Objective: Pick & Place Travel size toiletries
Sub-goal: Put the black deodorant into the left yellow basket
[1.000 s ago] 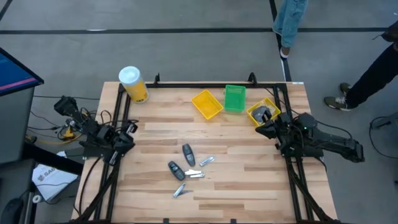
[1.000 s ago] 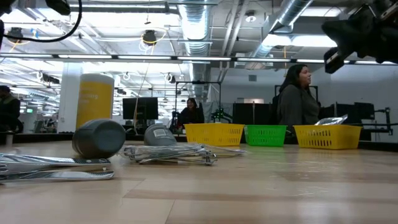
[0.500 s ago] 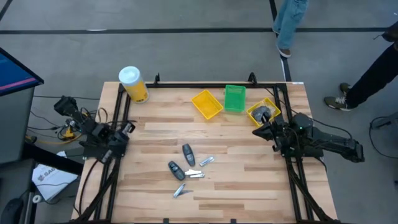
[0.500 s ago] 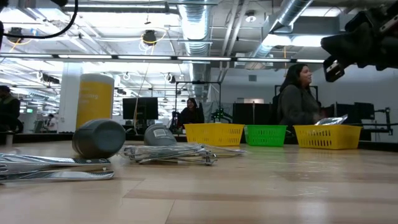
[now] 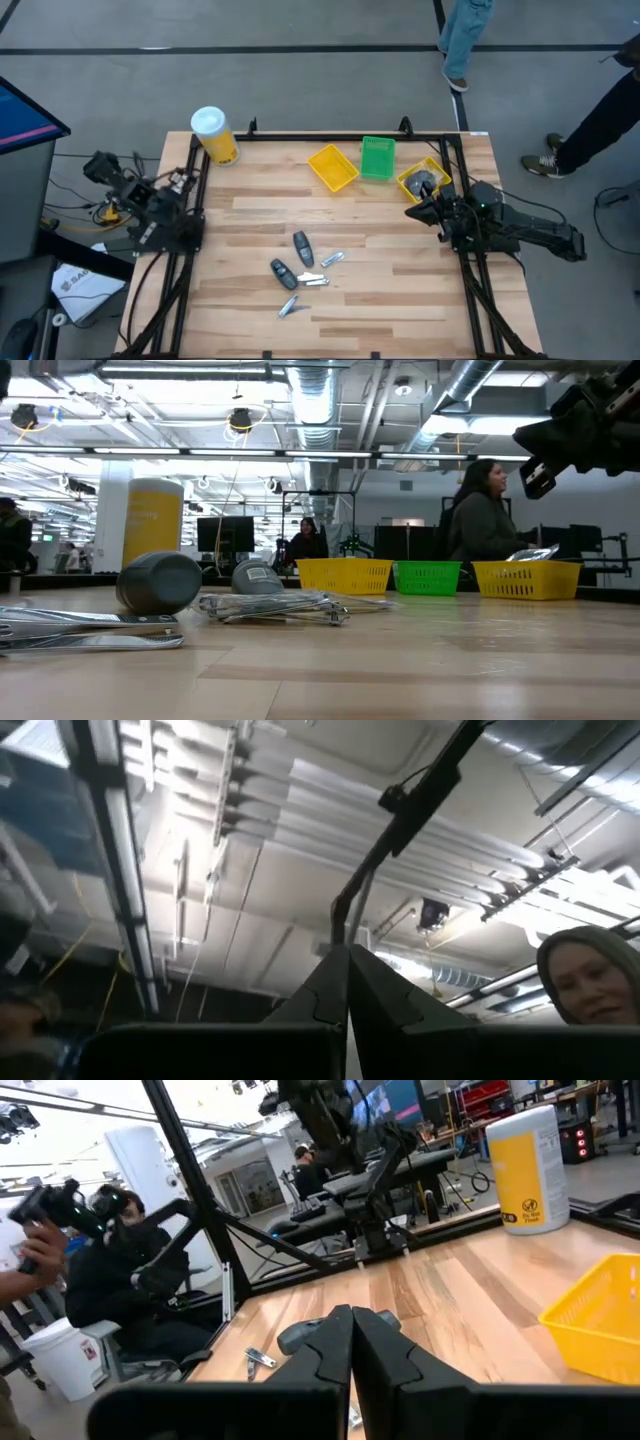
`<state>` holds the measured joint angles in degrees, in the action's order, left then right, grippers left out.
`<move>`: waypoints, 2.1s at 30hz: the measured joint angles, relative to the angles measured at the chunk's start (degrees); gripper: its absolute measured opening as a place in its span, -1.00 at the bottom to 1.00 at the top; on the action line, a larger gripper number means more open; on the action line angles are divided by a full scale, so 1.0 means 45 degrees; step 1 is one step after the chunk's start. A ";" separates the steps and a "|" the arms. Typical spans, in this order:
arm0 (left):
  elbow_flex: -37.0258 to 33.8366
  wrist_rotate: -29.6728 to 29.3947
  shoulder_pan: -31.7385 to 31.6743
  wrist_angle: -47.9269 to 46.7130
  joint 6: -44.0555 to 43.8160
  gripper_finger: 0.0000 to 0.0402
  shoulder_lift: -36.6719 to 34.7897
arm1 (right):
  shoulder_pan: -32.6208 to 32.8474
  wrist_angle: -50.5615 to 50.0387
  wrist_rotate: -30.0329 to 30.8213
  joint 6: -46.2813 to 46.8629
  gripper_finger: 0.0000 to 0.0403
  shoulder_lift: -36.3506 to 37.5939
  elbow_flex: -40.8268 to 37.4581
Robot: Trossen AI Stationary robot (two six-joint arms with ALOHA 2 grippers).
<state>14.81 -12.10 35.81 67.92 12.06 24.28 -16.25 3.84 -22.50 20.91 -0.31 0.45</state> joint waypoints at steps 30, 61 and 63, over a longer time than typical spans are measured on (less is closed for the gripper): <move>0.7759 -1.2088 -0.1254 -0.4284 -0.3103 -0.15 1.0419 | 0.0015 -0.0015 0.0160 0.0029 -1.00 0.0003 -0.0005; 1.4068 -0.0142 -0.6269 -2.5046 -1.1637 -0.12 1.5752 | 0.0015 -0.0019 0.0160 0.0029 -1.00 0.0003 -0.0005; 1.4066 0.0102 -0.6276 -2.5539 -1.2003 -0.11 1.6138 | 0.0015 -0.0024 0.0160 0.0029 -1.00 0.0003 -0.0005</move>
<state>78.11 -11.65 7.57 -47.01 -41.95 96.90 -16.19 3.73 -21.78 21.04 -0.30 0.43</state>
